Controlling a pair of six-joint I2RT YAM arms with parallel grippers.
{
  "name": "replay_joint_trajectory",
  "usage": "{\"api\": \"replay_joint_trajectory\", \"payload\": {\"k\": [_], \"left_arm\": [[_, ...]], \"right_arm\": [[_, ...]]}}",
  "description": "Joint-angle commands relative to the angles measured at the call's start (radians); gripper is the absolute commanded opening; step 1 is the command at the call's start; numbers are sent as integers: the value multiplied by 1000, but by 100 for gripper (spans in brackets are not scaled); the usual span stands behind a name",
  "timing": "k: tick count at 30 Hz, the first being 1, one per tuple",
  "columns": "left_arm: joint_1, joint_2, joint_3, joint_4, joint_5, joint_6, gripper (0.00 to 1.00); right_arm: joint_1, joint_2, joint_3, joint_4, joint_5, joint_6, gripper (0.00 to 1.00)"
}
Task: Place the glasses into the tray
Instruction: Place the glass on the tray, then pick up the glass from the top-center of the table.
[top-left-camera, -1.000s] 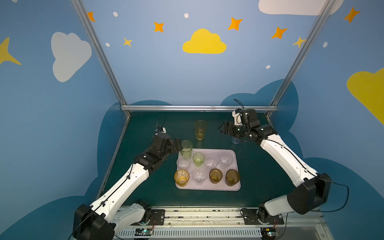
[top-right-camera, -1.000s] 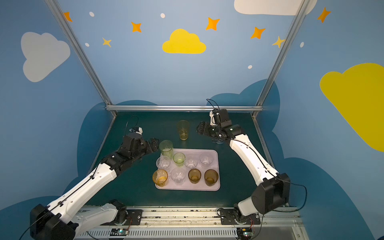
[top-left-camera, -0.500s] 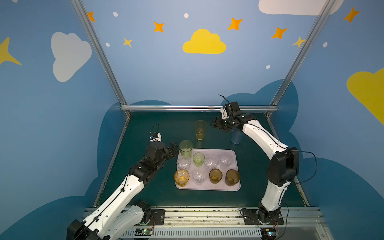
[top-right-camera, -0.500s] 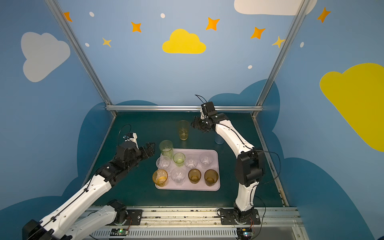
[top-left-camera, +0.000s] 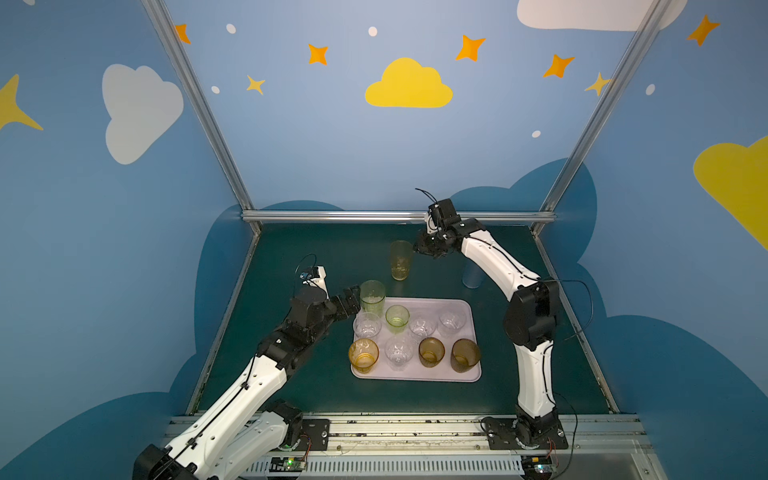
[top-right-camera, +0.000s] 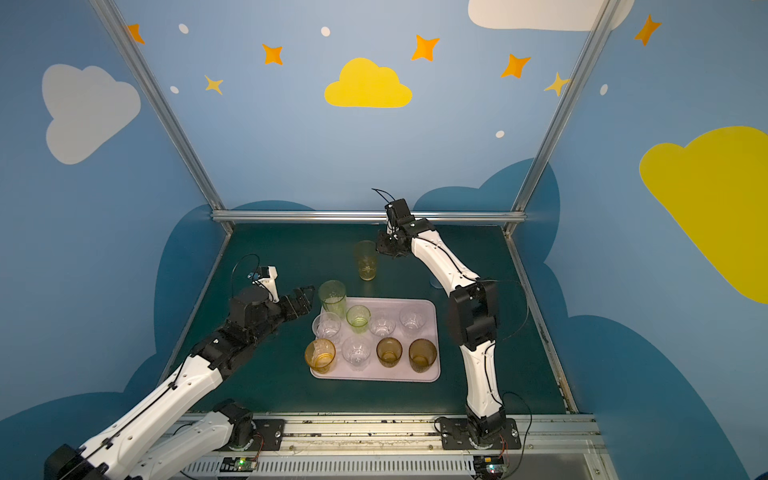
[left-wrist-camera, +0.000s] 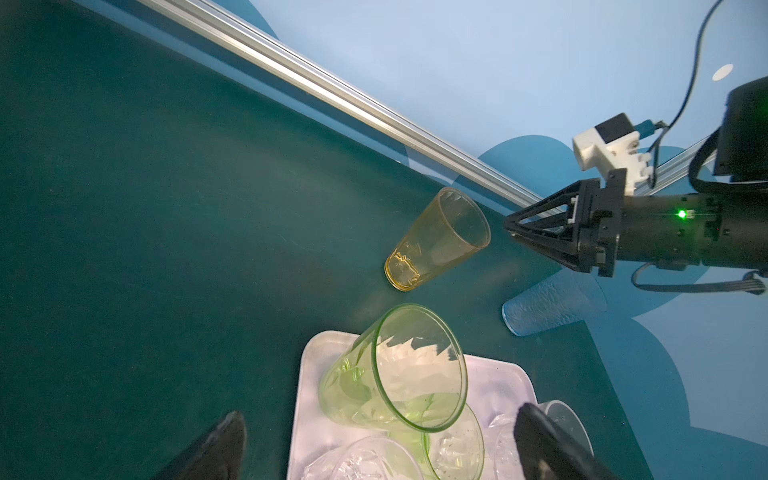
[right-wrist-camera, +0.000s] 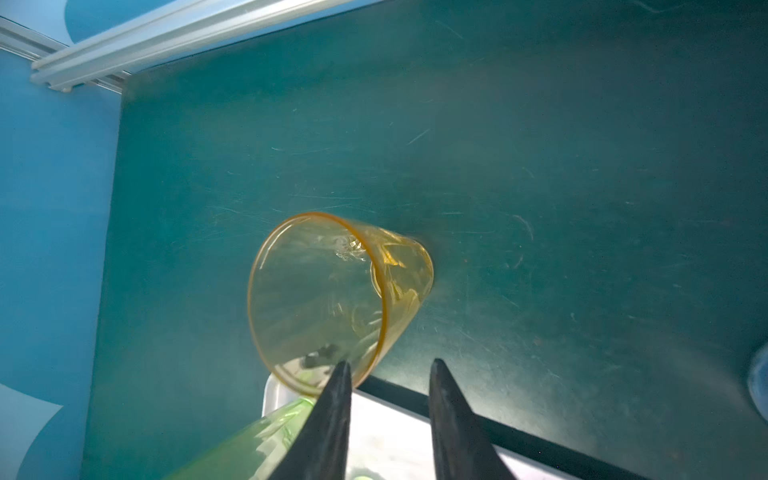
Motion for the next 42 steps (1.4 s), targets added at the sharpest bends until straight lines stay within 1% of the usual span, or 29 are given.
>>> {"api": "replay_joint_trajectory", "payload": {"k": [1,3,6,10,17,25,30,33,35,42], "left_arm": [[3,-6,-6,13,2,12,100],[4,-3,-5,12,-2,16,100],[4,-2,-1,-3,-14,19,100],[3,-8,-2,-10,-23,17,100],[3,-20,-10,-19,-33,15,100],[3,-22,-11,-25,-30,9,100],[3,-37,-12,-42,-40,5,100],[3,-47,-20,-32,-46,5,100],[4,-51,-22,-33,-46,1,100],[3,-65,-24,-48,-38,-18,100]], "right_arm": [[7,43,70,-56,-15,-13,31],[8,56,82,-54,-13,-8,29],[11,74,94,-56,-2,-7,29],[16,98,118,-84,45,-21,28],[22,116,125,-92,75,-41,21],[36,170,209,-139,90,-58,16],[40,158,212,-139,98,-52,7],[40,144,212,-139,96,-53,5],[40,132,212,-146,96,-53,1],[40,79,209,-198,121,-63,0]]}}
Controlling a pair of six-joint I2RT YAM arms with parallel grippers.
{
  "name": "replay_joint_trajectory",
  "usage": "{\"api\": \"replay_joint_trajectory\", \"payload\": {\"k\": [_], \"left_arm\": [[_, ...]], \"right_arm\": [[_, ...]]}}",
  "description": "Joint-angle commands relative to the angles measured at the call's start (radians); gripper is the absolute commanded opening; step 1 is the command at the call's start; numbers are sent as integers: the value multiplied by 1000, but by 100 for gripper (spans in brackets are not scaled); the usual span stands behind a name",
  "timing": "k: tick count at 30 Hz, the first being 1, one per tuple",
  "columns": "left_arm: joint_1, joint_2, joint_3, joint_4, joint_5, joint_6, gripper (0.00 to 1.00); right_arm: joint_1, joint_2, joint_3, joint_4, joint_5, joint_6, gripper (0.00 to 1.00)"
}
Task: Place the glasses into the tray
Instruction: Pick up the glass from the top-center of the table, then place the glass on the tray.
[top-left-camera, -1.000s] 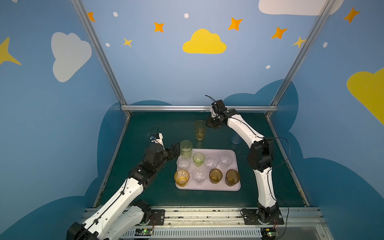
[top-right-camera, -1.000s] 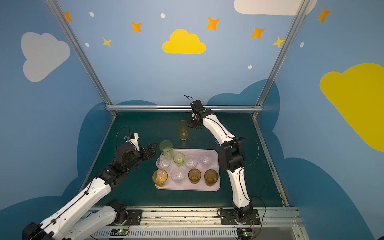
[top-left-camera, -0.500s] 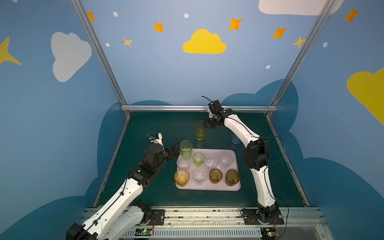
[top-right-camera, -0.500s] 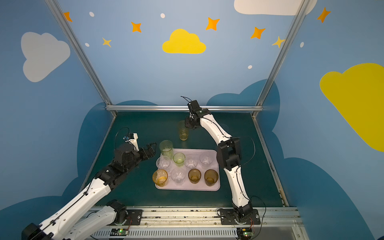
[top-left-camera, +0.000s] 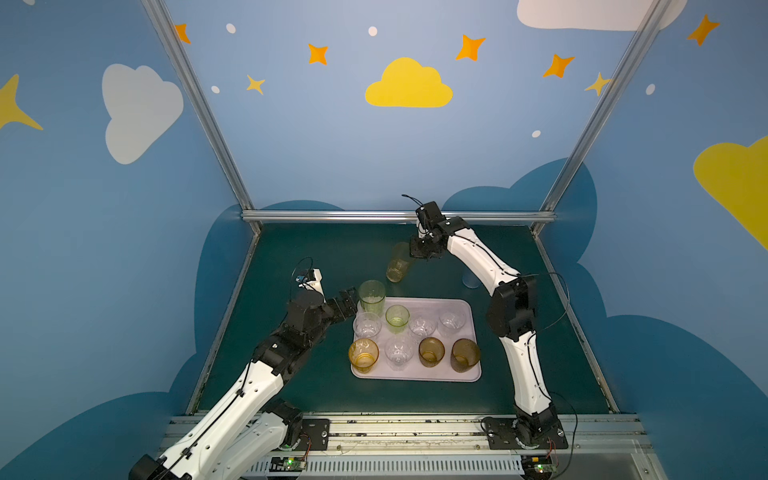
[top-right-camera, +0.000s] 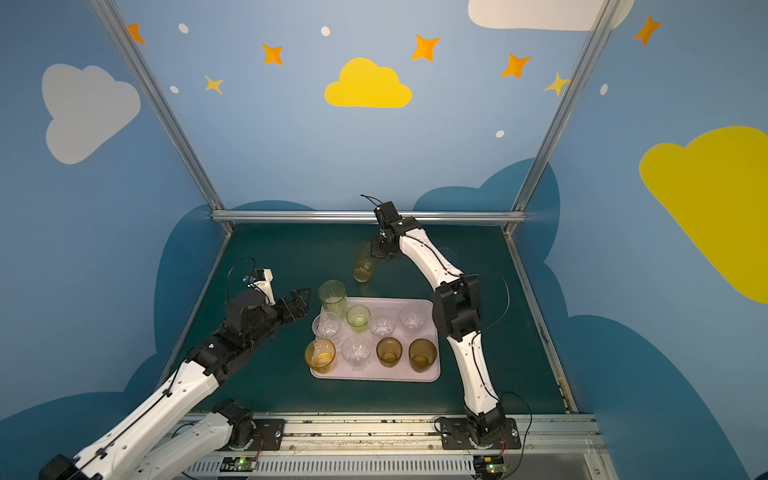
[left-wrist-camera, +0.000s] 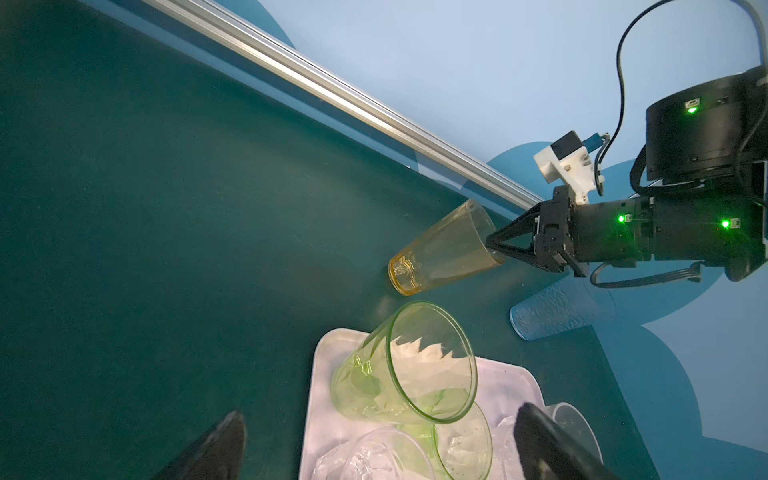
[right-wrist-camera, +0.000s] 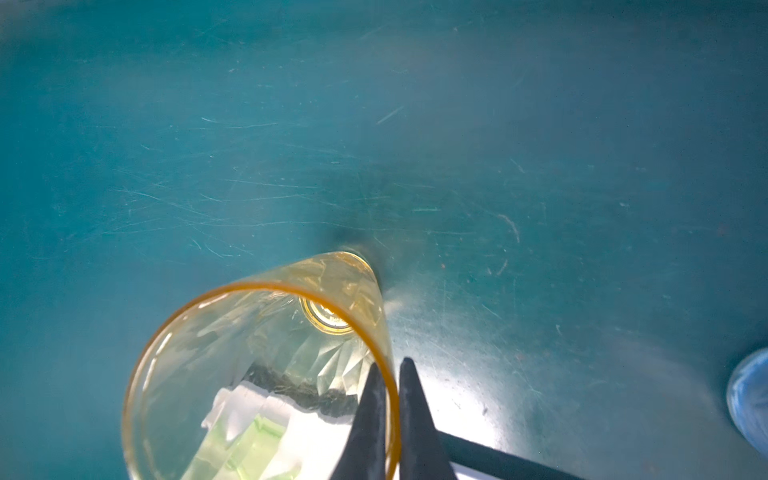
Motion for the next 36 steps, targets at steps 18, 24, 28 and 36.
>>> {"api": "replay_joint_trajectory", "payload": {"k": [18,24,28,36], "left_arm": [[5,5,9,-27,-13,-25,100],[5,6,15,-30,-9,-32,100],[5,5,14,-30,-8,-35,100],[6,7,15,-34,-6,-36,100]], "right_arm": [[78,-245,-119,-141,84,-52,0],[111,-306,-211,-146,144,-57,0],[122,-343,-269,-138,175,-53,0],[129,-386,-356,-132,205,-43,0]]}}
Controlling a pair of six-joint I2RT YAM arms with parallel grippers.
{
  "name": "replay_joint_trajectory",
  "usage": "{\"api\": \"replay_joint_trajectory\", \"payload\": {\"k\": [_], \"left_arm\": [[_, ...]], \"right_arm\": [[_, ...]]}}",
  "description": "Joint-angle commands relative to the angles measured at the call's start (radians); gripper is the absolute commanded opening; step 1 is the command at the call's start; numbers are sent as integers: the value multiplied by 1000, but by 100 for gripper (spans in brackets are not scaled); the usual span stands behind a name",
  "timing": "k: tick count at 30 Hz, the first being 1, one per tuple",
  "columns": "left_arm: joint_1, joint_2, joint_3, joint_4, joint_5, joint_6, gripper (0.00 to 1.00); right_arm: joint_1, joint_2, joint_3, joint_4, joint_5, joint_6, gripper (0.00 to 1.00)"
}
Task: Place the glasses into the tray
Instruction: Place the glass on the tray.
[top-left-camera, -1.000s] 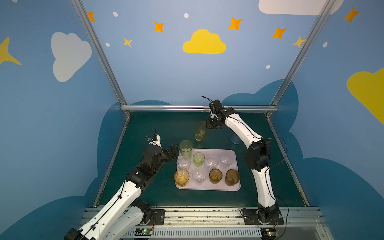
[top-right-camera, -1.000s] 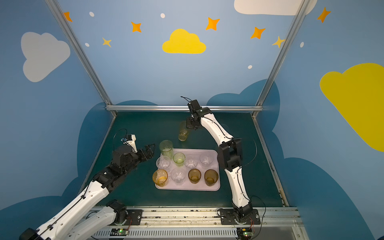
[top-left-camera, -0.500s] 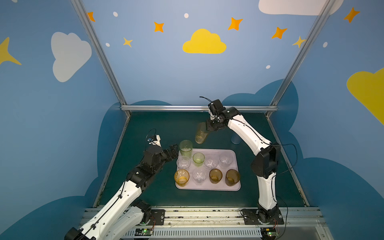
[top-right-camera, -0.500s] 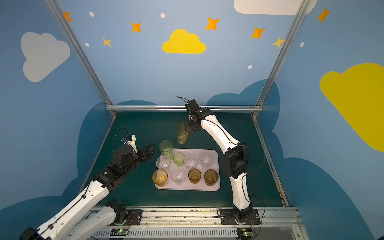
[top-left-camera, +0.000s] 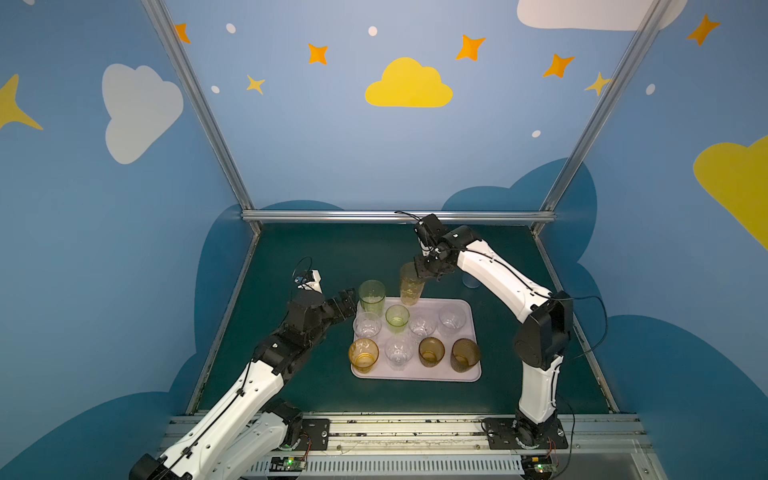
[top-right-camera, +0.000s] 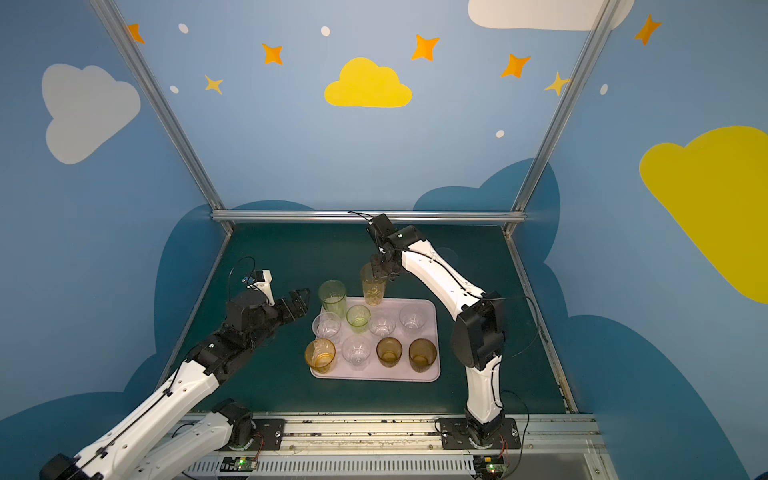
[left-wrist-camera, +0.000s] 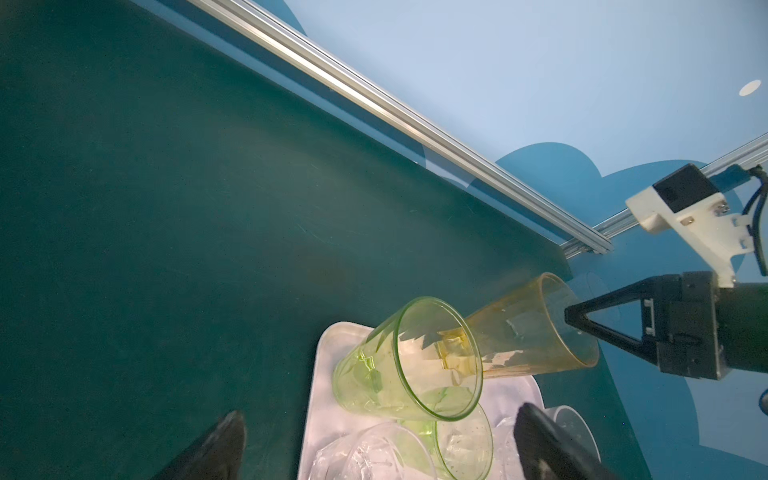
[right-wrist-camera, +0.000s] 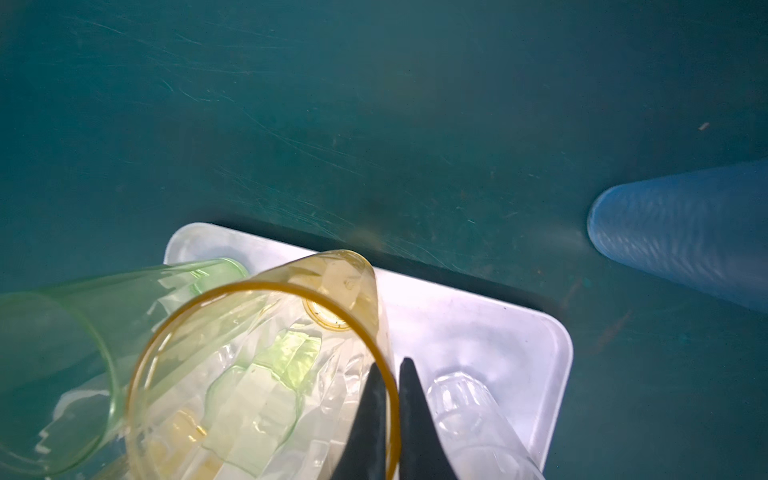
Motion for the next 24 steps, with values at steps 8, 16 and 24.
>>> {"api": "replay_joint_trajectory", "payload": {"k": [8,16,24], "left_arm": [[5,-2,14,-29,-17,-11,100],[4,11,15,-34,-12,-12,100],[7,19,26,-49,-14,-14,100]], "right_arm": [[13,-39,-70,11,11,22,0],[18,-42,-112,40,-42,38,0],[18,-64,-144,53,-7,56,51]]}}
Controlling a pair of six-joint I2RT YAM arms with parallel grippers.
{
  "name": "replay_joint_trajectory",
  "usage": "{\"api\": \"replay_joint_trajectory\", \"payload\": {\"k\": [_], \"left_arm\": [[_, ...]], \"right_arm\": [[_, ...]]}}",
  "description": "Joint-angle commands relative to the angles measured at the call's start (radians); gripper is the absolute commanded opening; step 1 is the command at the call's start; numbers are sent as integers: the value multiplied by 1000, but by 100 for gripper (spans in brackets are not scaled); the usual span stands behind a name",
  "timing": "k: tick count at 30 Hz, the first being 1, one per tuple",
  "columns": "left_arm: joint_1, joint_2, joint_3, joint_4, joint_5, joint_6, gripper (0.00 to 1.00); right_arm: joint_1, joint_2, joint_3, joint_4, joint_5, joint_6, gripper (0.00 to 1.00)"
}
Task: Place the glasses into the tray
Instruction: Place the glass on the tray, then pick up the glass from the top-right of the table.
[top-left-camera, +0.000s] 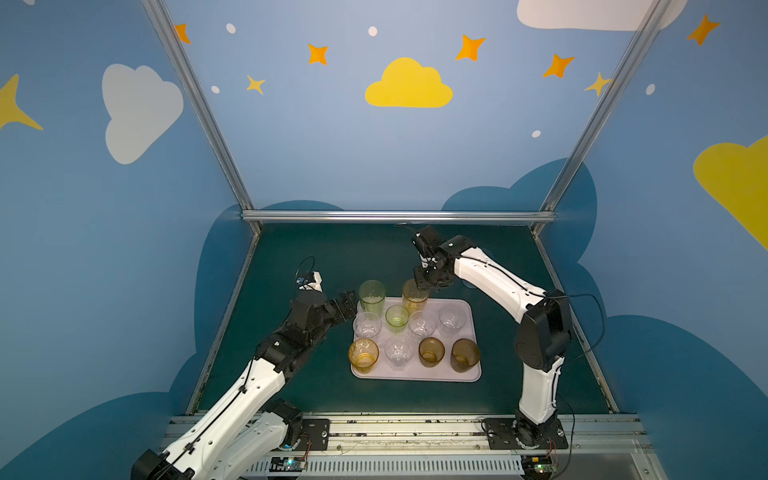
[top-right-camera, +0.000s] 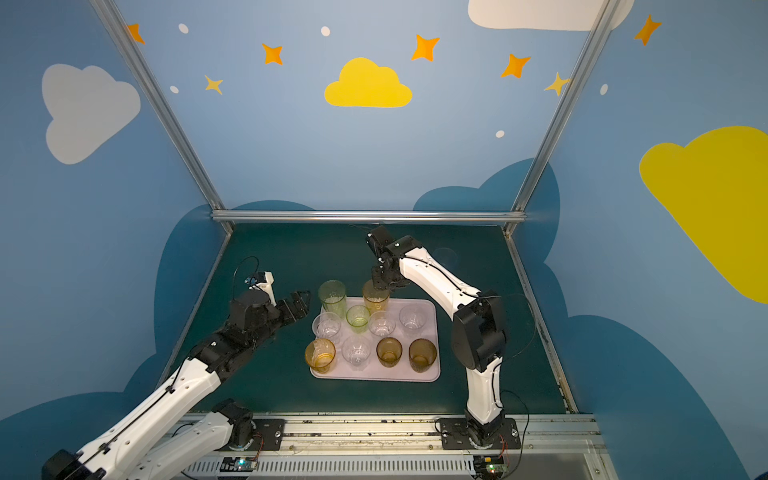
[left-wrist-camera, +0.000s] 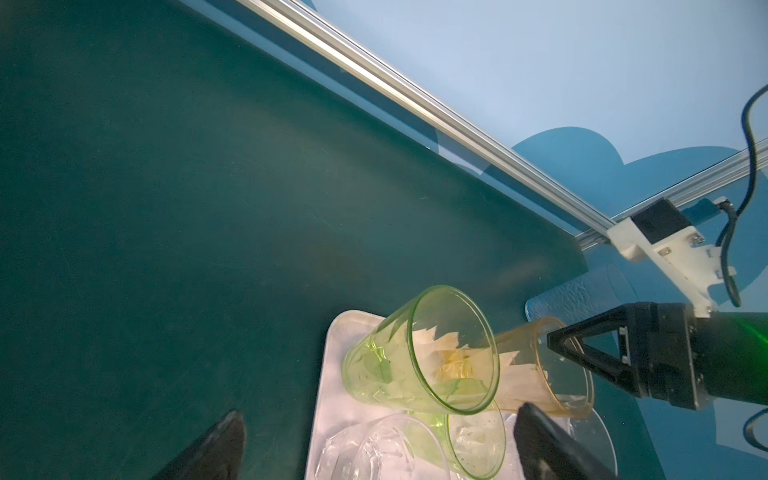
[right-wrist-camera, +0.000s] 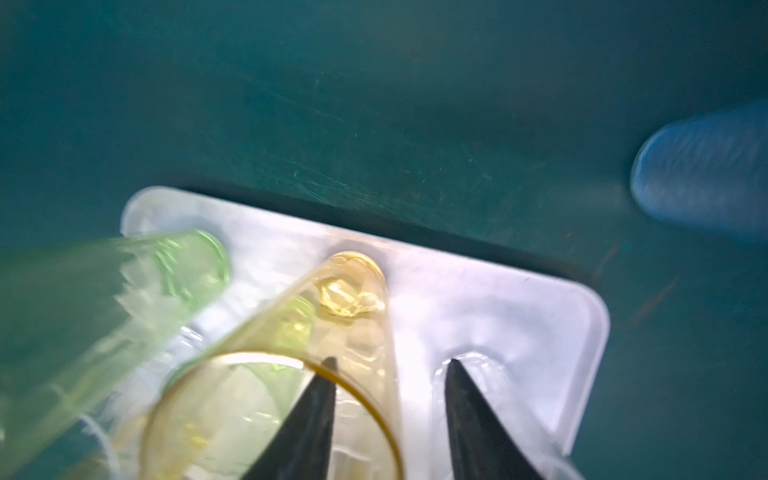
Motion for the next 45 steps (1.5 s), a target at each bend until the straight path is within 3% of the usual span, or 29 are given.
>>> {"api": "replay_joint_trajectory", "payload": {"k": [1,15,20,29,34,38,45], "left_arm": [[6,-1,24,-19,-12,-7,100],[27,13,55,-65,-46,-32,100],[50,34,85,-64,-31,-50,100],[62,119,152,-24,49,-91,100],[62,166,209,-17,114,-84,100],[60,196,224,74,242,-53,100],[-3,289,301,106,368,-25,100]], "right_arm": [[5,-64,-19,19,27,11,56],[-18,-163,-27,22,137,2,88],[-49,-218,-51,41,168,-10,89],[-161,-368,-170,131,74,-32,89],[-260,-465,-284,191,27,-21,89],[-381,-511,-361,224,-73,4,89],[-567,-483,-409,257,-231,39,88]]}}
